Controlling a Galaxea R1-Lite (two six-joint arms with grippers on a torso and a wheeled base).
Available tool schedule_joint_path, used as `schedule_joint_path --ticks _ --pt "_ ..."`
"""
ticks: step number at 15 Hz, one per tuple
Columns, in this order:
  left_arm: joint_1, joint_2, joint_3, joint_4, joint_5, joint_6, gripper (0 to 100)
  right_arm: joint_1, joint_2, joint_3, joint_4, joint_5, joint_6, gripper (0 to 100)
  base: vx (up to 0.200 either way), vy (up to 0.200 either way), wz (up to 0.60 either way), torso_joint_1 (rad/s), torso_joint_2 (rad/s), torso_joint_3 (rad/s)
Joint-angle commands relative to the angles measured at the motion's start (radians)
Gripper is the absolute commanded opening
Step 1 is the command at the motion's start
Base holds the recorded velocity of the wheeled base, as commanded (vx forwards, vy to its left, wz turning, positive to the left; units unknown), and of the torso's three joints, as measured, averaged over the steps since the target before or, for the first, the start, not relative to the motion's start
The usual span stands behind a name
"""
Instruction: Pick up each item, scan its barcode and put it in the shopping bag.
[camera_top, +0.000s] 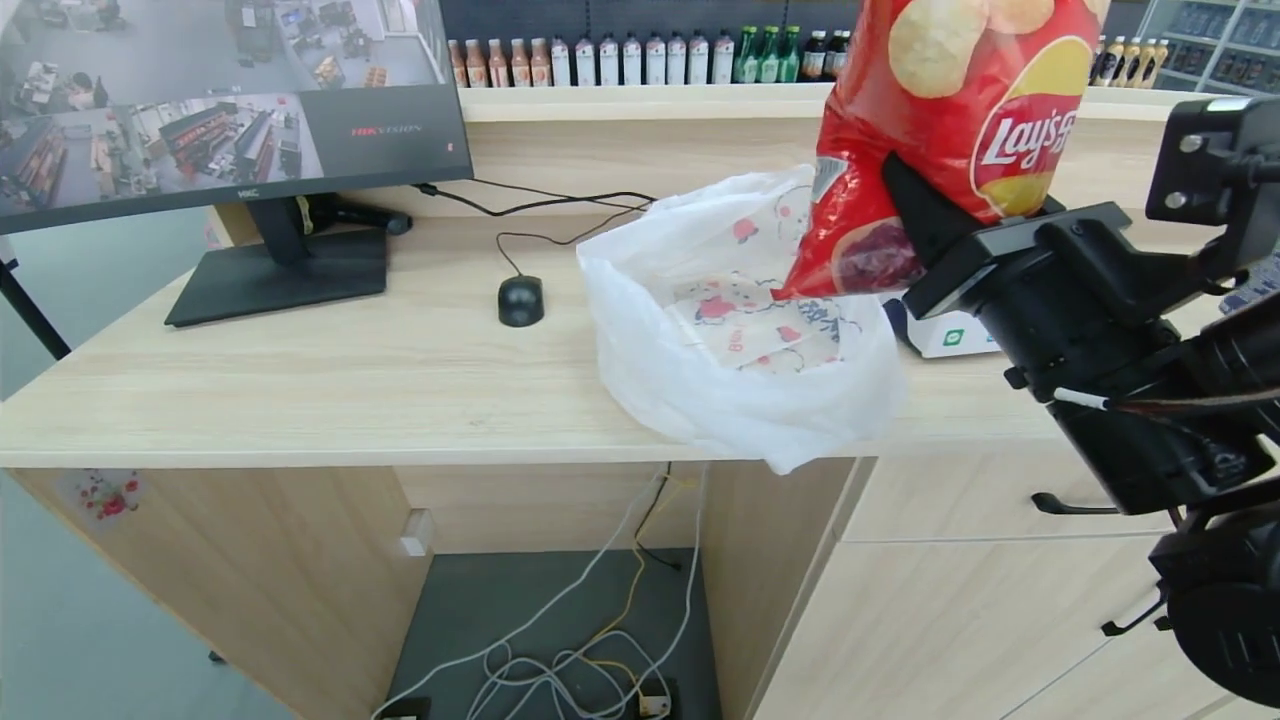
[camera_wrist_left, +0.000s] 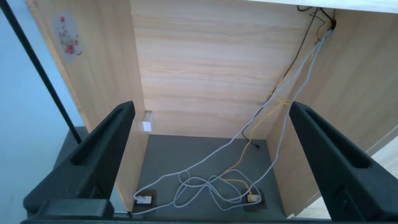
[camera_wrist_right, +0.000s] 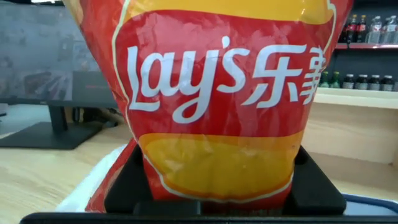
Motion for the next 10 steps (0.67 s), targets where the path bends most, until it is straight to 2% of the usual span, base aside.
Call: schedule_joint_path --ticks 1,3,10 --pt "0.000 0.000 0.000 0.000 0.000 0.000 100 0.022 0.022 -0.044 -0.001 -0.019 0.019 0 0.000 0.000 0.00 0.000 0.00 0.000" --pt "0.001 0.000 0.000 0.000 0.000 -0.001 100 0.038 0.030 -0.069 -0.001 -0.093 0.047 0 0.000 0.000 0.00 0.000 0.00 0.000" --pt "0.000 0.000 0.000 0.000 0.000 -0.001 100 0.042 0.129 -0.135 -0.001 -0.173 0.077 0 0.000 0.000 0.00 0.000 0.00 0.000"
